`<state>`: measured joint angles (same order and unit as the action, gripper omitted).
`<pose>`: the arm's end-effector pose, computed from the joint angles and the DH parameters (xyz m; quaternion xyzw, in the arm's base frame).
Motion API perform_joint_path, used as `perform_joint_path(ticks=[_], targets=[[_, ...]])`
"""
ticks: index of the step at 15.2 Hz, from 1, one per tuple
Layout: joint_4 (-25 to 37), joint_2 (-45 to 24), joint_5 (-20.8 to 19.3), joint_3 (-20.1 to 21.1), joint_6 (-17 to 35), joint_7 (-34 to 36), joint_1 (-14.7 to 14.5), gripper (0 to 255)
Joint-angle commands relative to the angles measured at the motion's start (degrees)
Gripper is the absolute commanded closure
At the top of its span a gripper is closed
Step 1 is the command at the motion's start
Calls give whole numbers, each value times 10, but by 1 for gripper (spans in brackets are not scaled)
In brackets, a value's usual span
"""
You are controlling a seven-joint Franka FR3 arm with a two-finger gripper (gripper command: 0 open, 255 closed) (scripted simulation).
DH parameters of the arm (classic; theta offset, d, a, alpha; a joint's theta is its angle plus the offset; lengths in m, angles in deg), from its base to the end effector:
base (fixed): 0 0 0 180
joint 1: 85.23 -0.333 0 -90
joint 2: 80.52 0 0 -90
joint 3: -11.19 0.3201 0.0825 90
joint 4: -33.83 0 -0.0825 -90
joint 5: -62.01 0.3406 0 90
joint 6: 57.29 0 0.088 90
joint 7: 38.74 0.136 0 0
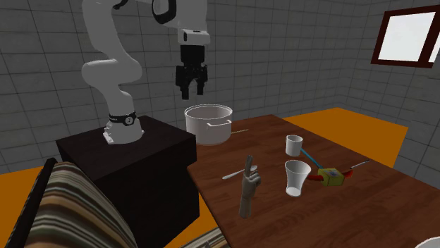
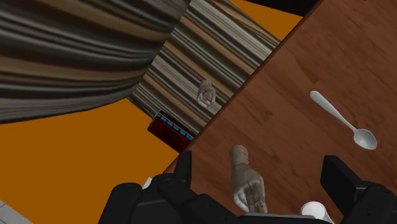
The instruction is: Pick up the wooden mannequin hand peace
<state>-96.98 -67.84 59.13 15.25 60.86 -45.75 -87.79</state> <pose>0.4351 0.0474 0.4395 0.9911 0.1295 -0.0003 0.0299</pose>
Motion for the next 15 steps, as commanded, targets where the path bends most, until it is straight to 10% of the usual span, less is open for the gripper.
perform_joint_path(ticks=[1, 15], targets=[[17, -44, -1, 0, 23, -4, 0, 0], [236, -362, -11, 11, 91, -15, -16, 0]])
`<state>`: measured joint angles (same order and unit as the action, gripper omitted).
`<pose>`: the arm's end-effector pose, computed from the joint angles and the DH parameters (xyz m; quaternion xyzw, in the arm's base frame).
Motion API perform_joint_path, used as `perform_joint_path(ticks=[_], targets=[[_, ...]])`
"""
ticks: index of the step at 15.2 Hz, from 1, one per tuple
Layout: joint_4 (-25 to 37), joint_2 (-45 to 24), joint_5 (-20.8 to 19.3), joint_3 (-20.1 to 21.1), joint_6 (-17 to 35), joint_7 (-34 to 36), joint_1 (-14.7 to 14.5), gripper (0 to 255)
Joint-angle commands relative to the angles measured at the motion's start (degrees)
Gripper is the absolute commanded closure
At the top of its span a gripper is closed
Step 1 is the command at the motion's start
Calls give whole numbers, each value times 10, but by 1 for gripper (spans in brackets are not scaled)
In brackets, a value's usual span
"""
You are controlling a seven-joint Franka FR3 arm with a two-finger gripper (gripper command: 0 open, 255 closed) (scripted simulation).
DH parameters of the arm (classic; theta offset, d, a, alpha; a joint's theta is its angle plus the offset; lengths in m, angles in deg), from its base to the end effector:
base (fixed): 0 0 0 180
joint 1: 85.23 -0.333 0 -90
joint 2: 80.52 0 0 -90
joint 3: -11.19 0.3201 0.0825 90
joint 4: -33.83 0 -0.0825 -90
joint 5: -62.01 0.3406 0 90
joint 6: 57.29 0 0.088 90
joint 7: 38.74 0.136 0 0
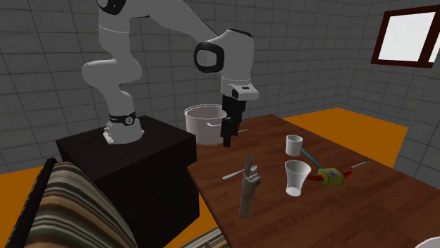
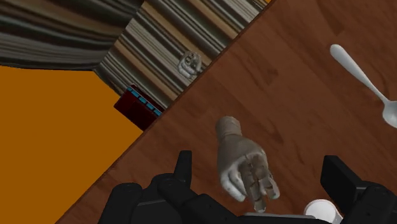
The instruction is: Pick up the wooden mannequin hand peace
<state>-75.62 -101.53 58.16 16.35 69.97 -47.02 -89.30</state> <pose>0.5783 0.0876 0.3041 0.9850 0.1704 -0.0268 0.0102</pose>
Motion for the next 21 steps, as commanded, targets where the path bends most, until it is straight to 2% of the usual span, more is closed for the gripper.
perform_joint_path(ticks=[1, 10, 20, 21], targets=[[44, -48, -2, 1, 0, -3, -3, 0], [282, -268, -8, 5, -38, -17, -23, 0], [292, -309, -10, 3, -7, -16, -25, 0], [291, -309, -10, 3, -6, -16, -25, 255]])
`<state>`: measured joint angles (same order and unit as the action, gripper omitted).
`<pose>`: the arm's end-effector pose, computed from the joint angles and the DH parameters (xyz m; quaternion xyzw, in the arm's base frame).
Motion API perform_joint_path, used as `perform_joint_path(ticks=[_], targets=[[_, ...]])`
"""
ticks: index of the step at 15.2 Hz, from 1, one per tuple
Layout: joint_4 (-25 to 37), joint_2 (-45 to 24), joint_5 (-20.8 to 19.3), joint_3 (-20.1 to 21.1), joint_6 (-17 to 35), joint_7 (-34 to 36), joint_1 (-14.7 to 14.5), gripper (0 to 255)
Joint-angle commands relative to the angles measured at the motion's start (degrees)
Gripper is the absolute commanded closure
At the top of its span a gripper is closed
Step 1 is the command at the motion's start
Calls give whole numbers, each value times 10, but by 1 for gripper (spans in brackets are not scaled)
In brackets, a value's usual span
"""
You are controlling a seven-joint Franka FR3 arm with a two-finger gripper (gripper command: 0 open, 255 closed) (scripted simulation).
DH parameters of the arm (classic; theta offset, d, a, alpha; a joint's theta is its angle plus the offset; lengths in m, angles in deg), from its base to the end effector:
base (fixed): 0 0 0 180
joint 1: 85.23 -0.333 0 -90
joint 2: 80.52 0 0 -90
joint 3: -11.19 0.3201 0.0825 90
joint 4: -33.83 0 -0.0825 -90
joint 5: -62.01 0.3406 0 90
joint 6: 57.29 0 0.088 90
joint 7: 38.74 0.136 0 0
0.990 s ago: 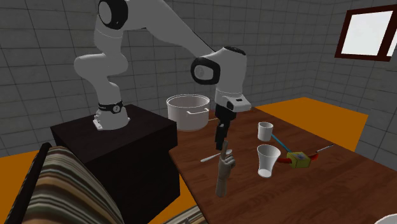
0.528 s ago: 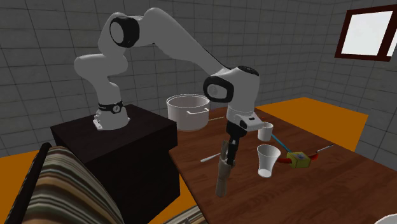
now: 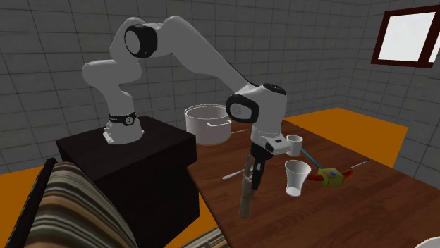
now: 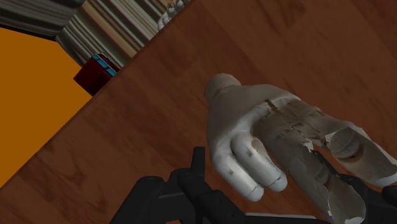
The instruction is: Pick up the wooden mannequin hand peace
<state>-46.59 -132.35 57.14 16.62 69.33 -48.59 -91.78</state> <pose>0.6733 0.1262 0.1558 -0.9787 -0.1996 0.0469 0.0043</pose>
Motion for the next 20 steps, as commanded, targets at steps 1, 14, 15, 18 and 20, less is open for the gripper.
perform_joint_path(ticks=[1, 14, 15, 18, 20], targets=[[0, 0, 0, 0, 1, 0, 0, 255], [-6, 27, 2, 2, -20, -1, 1, 255], [-7, 32, 2, 2, -25, -1, 2, 255], [-10, 47, 3, 3, -38, -1, 2, 255], [-10, 57, 4, 4, -47, -1, 3, 255]])
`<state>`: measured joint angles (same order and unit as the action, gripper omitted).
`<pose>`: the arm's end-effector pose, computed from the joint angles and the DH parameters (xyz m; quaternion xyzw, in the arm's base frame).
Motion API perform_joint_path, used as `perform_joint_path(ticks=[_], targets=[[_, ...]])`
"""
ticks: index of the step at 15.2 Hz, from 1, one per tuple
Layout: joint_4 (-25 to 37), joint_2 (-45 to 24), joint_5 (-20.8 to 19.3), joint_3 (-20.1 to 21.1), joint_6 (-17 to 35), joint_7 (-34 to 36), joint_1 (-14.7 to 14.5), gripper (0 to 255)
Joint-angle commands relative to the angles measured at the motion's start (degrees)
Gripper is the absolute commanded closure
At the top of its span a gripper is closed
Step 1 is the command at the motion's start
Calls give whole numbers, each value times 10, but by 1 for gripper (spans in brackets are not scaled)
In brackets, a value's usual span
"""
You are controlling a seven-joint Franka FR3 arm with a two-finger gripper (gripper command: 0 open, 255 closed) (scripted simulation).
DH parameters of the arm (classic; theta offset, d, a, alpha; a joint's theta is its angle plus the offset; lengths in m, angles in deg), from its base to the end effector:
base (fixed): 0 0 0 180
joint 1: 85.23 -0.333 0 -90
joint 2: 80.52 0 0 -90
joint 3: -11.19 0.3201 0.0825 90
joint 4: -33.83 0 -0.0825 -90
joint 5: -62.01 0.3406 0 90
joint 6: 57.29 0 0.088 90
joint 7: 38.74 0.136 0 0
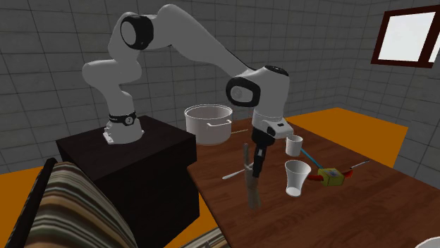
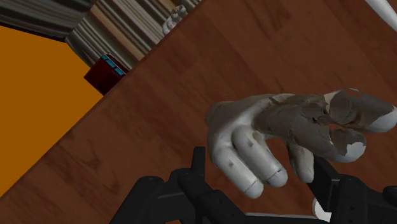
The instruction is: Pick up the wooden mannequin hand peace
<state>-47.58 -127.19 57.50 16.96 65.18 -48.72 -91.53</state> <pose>0.6715 0.1257 0.2054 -0.9788 -0.1995 0.0468 0.0043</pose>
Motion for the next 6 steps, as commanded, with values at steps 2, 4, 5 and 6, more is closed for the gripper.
perform_joint_path(ticks=[2, 4, 5, 6], targets=[[0, 15, 1, 1, -15, 0, 1, 255], [0, 24, 2, 2, -24, -1, 1, 255], [0, 25, 2, 2, -25, -1, 1, 255], [0, 25, 2, 2, -25, -1, 1, 255]])
